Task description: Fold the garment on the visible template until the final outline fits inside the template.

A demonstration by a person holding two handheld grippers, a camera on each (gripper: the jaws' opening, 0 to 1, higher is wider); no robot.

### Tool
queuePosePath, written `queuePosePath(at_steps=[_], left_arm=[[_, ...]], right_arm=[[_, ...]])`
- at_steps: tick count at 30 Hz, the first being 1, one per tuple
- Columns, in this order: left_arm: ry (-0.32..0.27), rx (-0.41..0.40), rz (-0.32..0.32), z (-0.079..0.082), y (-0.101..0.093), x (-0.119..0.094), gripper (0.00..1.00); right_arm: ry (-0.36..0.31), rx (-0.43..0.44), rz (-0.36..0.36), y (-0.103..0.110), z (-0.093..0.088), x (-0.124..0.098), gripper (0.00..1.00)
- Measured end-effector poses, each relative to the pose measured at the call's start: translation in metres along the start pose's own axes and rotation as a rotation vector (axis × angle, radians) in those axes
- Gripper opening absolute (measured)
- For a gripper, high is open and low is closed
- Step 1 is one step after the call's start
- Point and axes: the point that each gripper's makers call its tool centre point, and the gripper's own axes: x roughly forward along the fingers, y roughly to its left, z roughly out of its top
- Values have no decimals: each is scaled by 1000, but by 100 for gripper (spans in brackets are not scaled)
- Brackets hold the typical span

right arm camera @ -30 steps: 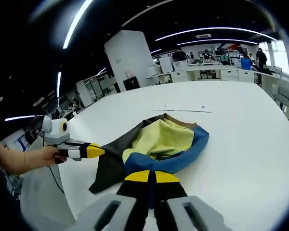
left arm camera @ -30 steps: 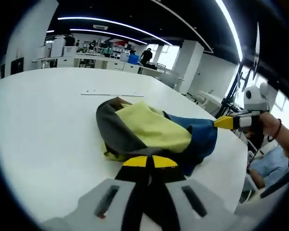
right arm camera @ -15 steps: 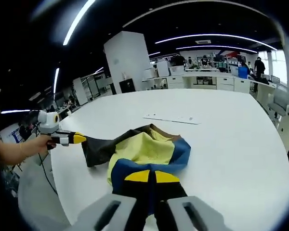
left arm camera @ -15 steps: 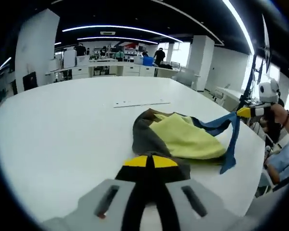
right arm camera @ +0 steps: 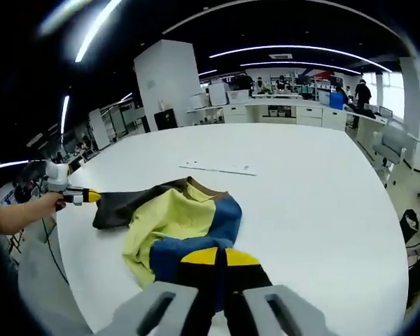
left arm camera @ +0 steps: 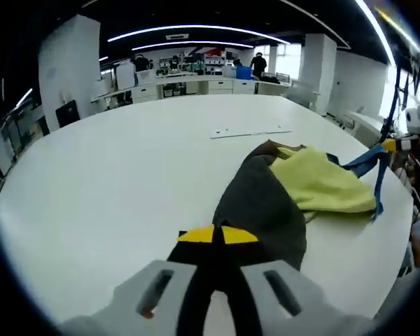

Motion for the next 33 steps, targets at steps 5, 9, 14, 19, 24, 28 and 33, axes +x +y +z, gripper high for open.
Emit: queuePosePath(at_steps=[5, 9, 14, 19, 24, 28, 33], left_arm=[[24, -16, 19, -4, 15, 10, 0], [61, 18, 43, -10, 24, 18, 0], [96, 40, 59, -17, 33, 26, 0], [123, 48, 77, -22, 43, 33, 0], [142, 33, 93, -26, 51, 41, 0], [176, 70, 129, -30, 60, 47, 0], [176, 78, 142, -26, 66, 53, 0]], right_arm=[[22, 11, -34, -19, -3, 4, 0], [32, 23, -64, -35, -5, 9, 0], [53, 44, -99, -53, -10, 16, 0], [75, 73, -111, -62, -16, 22, 0], [97, 93, -119, -68, -23, 27, 0], [113, 110, -132, -75, -29, 30, 0], [134, 127, -156, -84, -36, 29, 0]])
